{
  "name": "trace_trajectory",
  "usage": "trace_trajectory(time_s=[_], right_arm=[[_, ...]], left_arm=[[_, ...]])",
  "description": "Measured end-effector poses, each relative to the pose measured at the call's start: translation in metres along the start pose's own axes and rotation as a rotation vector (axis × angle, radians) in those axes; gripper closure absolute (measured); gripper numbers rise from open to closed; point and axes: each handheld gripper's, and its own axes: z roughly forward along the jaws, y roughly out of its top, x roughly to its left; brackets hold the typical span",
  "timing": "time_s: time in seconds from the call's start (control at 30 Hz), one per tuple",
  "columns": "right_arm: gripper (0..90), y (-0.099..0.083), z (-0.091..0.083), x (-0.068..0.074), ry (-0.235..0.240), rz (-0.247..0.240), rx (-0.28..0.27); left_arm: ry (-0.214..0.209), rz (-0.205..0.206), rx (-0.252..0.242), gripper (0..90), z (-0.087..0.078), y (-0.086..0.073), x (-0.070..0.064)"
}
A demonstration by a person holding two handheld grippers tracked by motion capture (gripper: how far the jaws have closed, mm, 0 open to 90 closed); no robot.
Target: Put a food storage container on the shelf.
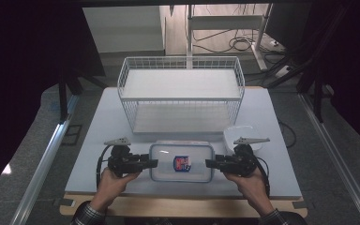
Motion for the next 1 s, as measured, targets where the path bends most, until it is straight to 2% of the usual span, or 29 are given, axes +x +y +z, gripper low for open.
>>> trace_trajectory(time_s=[0.1, 0.23, 0.33, 0.37, 0.4, 0.43, 0.53, 0.57, 0.6, 0.7, 0.73, 0.83, 0.9, 1.0], right_arm=[[51.9, 0.009, -0.002, 0.002, 0.0, -0.015, -0.012], [51.7, 0.023, -0.004, 0.004, -0.003, -0.036, -0.026], [51.6, 0.036, -0.008, 0.007, -0.008, -0.057, -0.041], [51.6, 0.036, -0.008, 0.007, -0.008, -0.057, -0.041], [51.5, 0.044, -0.01, 0.009, -0.009, -0.063, -0.048], [51.5, 0.049, -0.012, 0.01, -0.009, -0.069, -0.052], [51.5, 0.063, -0.014, 0.012, -0.005, -0.082, -0.067], [51.5, 0.063, -0.014, 0.012, -0.005, -0.082, -0.067], [51.5, 0.072, -0.016, 0.014, -0.004, -0.088, -0.075], [51.5, 0.086, -0.02, 0.016, -0.006, -0.105, -0.089], [51.4, 0.091, -0.021, 0.017, -0.008, -0.111, -0.091], [51.4, 0.1, -0.023, 0.019, -0.014, -0.125, -0.099], [51.2, 0.115, -0.028, 0.023, -0.024, -0.143, -0.116], [51.0, 0.127, -0.032, 0.026, -0.029, -0.154, -0.129]], left_arm=[[0.007, 0.008, -0.009, 53.4, -0.002, 0.005, -0.001], [0.018, 0.019, -0.03, 53.3, -0.008, 0.017, -0.004], [0.028, 0.038, -0.046, 53.2, -0.014, 0.032, -0.006], [0.028, 0.038, -0.046, 53.2, -0.014, 0.032, -0.006], [0.033, 0.045, -0.055, 53.2, -0.017, 0.041, -0.008], [0.033, 0.045, -0.055, 53.2, -0.017, 0.041, -0.008], [0.046, 0.067, -0.075, 53.2, -0.026, 0.059, -0.011], [0.046, 0.067, -0.075, 53.1, -0.026, 0.059, -0.011], [0.052, 0.073, -0.089, 53.1, -0.029, 0.068, -0.013], [0.055, 0.077, -0.101, 53.0, -0.033, 0.077, -0.013], [0.059, 0.081, -0.11, 52.9, -0.036, 0.086, -0.014], [0.059, 0.087, -0.122, 52.9, -0.039, 0.094, -0.014], [0.062, 0.099, -0.137, 52.9, -0.043, 0.107, -0.016], [0.067, 0.11, -0.152, 52.9, -0.047, 0.12, -0.018]])
